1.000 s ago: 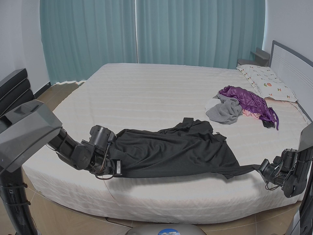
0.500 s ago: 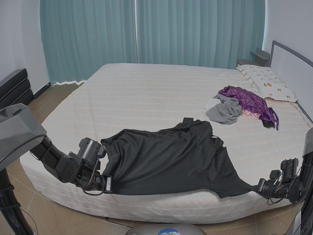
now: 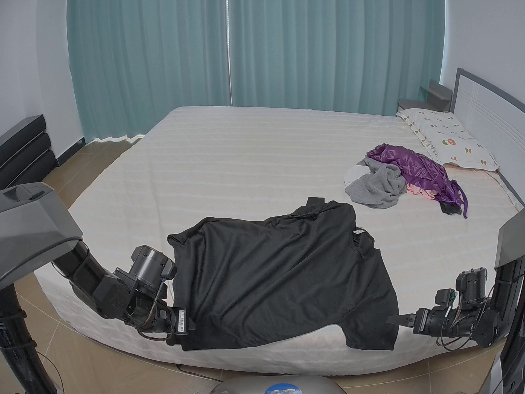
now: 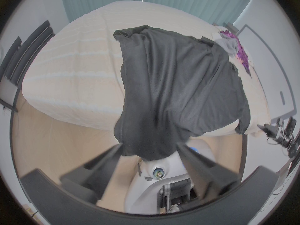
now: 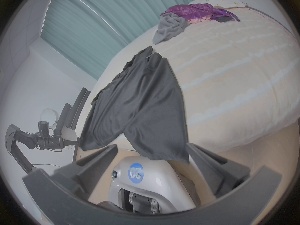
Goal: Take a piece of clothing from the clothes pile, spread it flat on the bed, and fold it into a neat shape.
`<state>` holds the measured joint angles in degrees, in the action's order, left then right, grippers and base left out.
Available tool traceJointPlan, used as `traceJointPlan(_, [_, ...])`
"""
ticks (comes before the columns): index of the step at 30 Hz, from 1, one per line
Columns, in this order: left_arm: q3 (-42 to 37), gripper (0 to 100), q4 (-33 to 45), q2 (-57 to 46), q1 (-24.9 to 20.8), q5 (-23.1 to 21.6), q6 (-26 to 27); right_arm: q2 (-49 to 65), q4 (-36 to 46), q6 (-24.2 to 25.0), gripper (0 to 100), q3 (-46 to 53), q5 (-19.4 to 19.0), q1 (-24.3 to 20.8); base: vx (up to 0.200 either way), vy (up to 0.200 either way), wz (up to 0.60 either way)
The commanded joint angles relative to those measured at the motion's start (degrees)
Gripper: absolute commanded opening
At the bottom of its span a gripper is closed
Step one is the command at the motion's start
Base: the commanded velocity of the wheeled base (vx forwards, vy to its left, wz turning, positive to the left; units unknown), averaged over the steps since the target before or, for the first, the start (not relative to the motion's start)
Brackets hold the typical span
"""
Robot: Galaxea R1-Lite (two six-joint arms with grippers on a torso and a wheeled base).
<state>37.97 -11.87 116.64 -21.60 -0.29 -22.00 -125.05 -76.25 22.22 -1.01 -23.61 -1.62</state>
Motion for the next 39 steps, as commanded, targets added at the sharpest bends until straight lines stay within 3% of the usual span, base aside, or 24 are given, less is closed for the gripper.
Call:
traceJointPlan(1, [0.1, 100, -2.9, 0.1, 0.1, -1.6, -3.4, -2.8, -2.9, 0.9, 100, -3.1, 0.0, -0.2, 0.0, 0.0, 0.0])
traceJointPlan(8, [-0.1, 100, -7.4, -0.4, 2.4, -2.4, -6.0, -7.5, -2.1, 3.7, 100, -12.5, 0.5, 0.7, 0.0, 0.0, 0.0])
traceJointPlan(14, [-0.1, 100, -12.5, 0.3, 3.1, -2.3, -11.0, -14.3, 1.1, 4.1, 100, -22.5, 6.8, 0.7, 0.0, 0.0, 0.0])
traceJointPlan(21, [-0.1, 100, -17.4, 2.5, 4.3, -2.5, -15.3, -16.6, 2.0, 4.1, 100, -25.8, 8.1, 0.2, 0.0, 0.0, 0.0])
traceJointPlan(22, [-0.1, 100, -18.1, 2.7, 4.7, -2.5, -15.7, -16.7, 2.2, 4.1, 0, -25.8, 8.2, 0.1, 0.0, 0.0, 0.0])
traceJointPlan(30, [0.2, 100, -18.6, 2.9, 5.3, -2.5, -16.5, -16.0, 2.1, 4.1, 0, -23.9, 8.5, 0.3, 0.0, 0.0, 0.0])
traceJointPlan(39, [0.2, 100, -18.6, 3.8, 5.3, -2.4, -16.5, -11.6, 1.5, 3.5, 0, -17.6, 7.6, 5.8, 0.0, 0.0, 0.0])
